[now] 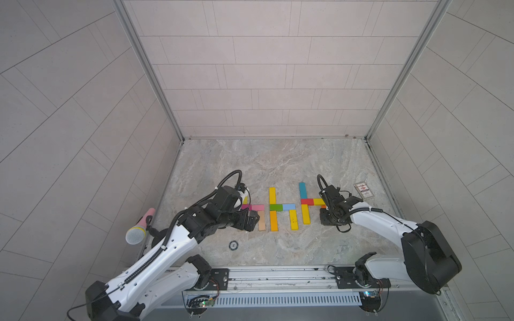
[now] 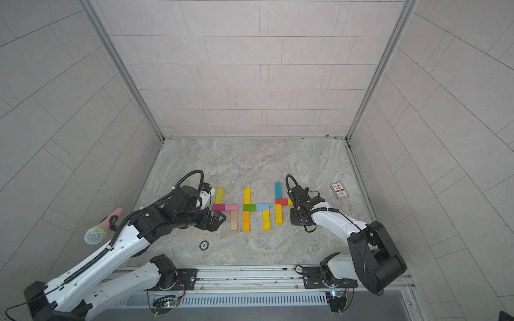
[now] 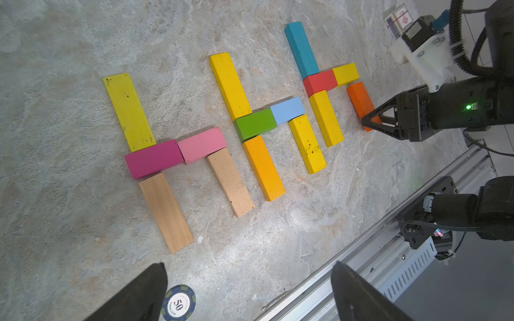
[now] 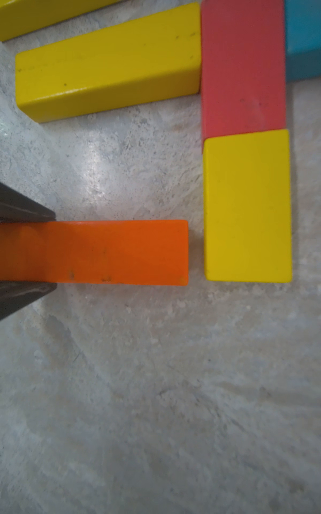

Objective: Assemble the letter h with building blocks
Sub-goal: Assemble the building block at the center of the board.

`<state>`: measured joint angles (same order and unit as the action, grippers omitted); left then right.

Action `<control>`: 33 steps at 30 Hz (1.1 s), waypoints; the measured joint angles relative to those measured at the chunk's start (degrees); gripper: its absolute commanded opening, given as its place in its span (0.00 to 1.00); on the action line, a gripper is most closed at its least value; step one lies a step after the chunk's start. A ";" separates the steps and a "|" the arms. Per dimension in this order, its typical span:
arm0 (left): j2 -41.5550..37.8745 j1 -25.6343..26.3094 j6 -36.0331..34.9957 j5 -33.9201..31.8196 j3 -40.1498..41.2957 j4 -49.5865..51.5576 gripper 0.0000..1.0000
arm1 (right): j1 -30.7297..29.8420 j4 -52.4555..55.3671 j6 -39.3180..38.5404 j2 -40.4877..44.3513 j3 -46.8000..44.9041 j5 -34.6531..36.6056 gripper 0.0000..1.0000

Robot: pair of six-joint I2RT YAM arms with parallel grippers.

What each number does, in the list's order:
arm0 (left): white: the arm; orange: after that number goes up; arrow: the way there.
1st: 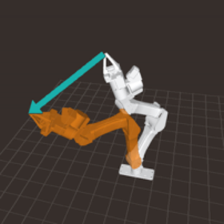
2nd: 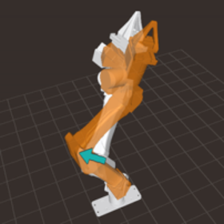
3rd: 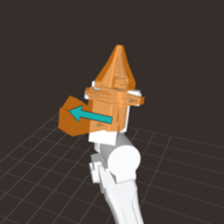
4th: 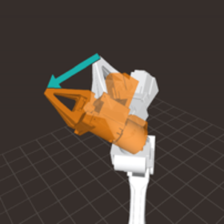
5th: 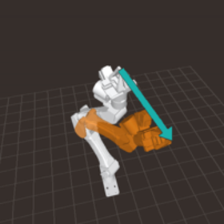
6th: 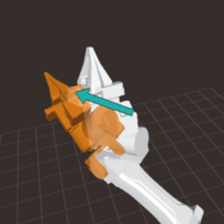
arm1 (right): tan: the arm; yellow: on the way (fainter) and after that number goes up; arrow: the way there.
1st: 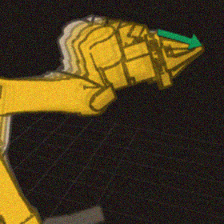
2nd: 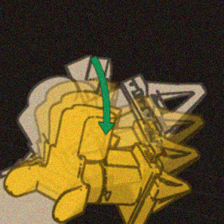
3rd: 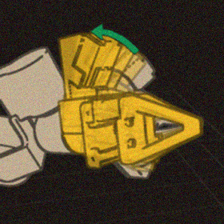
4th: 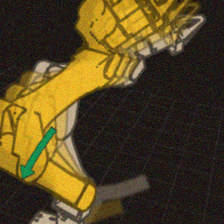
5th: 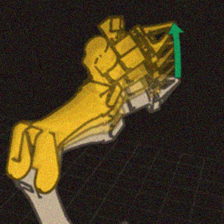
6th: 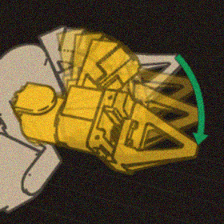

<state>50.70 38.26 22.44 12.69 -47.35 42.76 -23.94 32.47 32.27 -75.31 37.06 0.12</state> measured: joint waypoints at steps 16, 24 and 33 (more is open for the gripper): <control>0.13 0.00 0.00 -0.09 0.00 0.00 1.00 | 0.02 0.57 1.16 2.03 -0.02 0.28 0.72; 0.13 0.00 0.00 -0.04 0.00 0.00 1.00 | -0.02 0.37 5.16 15.67 -0.02 -5.51 0.77; 0.11 0.00 0.00 -0.07 0.00 0.00 1.00 | -0.15 -0.15 15.78 19.91 -7.39 -11.67 0.82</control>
<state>50.81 38.26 22.44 12.62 -47.35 42.76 -24.10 32.32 48.05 -55.40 29.67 -11.55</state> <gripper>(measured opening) 0.998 0.815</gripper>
